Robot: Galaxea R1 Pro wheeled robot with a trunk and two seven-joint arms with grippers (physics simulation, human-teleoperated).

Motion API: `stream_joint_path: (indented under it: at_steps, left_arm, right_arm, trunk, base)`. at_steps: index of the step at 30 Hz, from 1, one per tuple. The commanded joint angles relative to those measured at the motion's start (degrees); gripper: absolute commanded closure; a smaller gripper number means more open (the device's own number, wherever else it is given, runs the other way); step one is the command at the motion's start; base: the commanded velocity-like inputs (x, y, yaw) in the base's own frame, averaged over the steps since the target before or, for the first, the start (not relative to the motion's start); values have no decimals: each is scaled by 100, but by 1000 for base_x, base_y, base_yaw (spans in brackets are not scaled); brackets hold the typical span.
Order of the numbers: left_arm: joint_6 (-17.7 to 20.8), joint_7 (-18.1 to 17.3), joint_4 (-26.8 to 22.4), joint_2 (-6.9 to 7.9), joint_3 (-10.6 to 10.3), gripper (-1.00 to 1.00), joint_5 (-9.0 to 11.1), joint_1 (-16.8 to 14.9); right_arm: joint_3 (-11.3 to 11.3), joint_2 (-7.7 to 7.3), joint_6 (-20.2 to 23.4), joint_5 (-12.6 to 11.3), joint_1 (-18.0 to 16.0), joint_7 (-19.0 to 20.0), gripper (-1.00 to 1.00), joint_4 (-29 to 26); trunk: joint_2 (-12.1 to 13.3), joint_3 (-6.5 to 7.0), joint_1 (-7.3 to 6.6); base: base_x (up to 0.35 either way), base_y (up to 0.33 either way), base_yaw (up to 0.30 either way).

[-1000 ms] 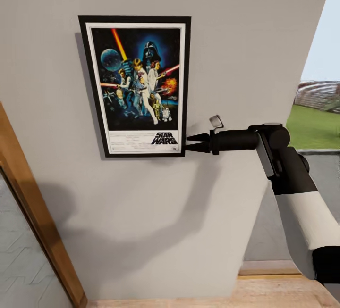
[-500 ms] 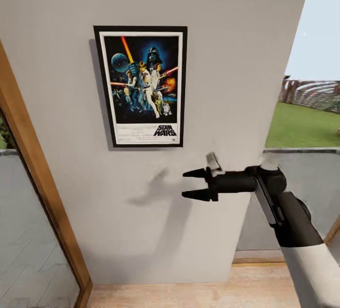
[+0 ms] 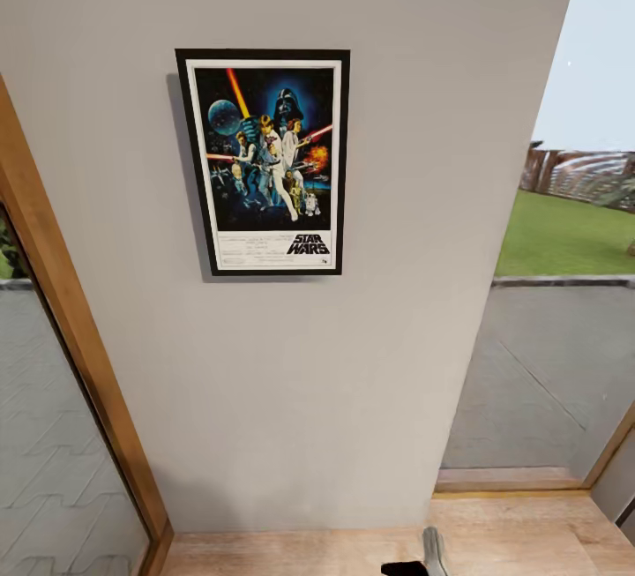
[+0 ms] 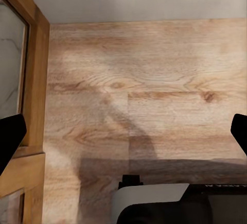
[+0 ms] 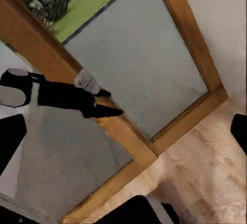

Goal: Pick up the poster from the kitchen countertop and hang it on one of the wall nails in the kitchen.

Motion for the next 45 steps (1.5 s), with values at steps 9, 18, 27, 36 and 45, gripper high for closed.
stream_joint_path:
  at_steps: [9,18,27,36,45]
  left_arm:
    - [-9,-3,-5,-1,6,-100,1,4]
    - [-2,17,4,-6,-23,-100,-17,6]
    - [0,23,12,-9,-25,-100,-23,4]
    - [0,24,13,-5,-21,-100,-25,4]
    - [0,24,13,-2,-9,-100,-26,4]
  right_arm:
    - [-77,-226,-540,-44,68,-1632,-100,2639]
    - [-70,-184,-545,-61,70,-2671,-100,2842]
    - [-70,-170,-547,-69,70,-3022,-100,2937]
    - [-70,-166,-552,-70,70,-3245,-100,2947]
    - [-49,-28,-564,-60,70,-3704,-100,3380]
  trunk:
    - [-3,1,2]
    - [-3,18,2]
    - [-3,100,2]
    - [-3,167,2]
    - [-3,180,2]
  base:
    - [0,0,0]
    - [0,0,0]
    - [0,0,0]
    - [0,0,0]
    - [0,0,0]
